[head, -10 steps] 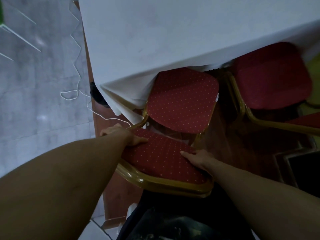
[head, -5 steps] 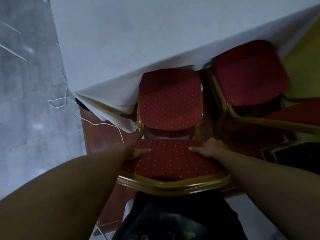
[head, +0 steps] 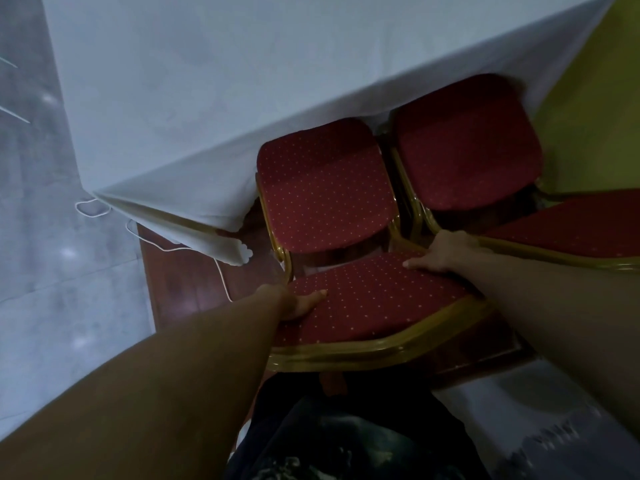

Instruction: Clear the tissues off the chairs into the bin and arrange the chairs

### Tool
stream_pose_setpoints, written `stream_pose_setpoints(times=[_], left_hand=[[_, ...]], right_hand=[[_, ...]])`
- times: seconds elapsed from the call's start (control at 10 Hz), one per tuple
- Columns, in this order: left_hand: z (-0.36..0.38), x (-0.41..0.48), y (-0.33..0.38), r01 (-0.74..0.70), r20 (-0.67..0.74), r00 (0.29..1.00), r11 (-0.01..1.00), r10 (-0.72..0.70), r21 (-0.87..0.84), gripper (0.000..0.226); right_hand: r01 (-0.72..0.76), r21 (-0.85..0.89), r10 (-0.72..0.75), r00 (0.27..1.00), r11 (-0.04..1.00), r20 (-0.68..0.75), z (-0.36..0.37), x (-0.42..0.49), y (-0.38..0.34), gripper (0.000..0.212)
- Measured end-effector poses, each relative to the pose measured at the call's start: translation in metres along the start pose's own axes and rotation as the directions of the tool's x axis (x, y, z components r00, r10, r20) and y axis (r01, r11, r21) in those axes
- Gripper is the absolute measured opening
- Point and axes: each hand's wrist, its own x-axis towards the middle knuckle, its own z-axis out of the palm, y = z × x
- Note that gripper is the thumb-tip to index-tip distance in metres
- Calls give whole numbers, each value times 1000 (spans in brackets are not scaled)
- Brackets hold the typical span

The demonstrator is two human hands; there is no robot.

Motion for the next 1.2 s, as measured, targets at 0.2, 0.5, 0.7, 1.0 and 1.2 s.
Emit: stream_pose_setpoints(times=[0.2,0.5,0.7,1.0,1.2], left_hand=[[14,-1,18,-19,26,999,998,18,62,132],[15,-1,20,20,19,1000,995,-22,94,127],[15,4,23,6,-2,1000,988,-5,156,112],[-2,3,29,-214,-136,953,919,271,331,89],[-50,-27,43,-390,-249,800,788,546,476,87]], right_hand=[[16,-12,-16,1000,1000,-17,-10,6,16,85],[44,-27,-45,999,999,-30,-9,3,18,75],[84,-83,-88,995,993,-53,-9,1,15,65],[94,-92,-98,994,991,-42,-9,-17,10,56],[73,129,-53,986,989,-157,-14,-49,-1,50]])
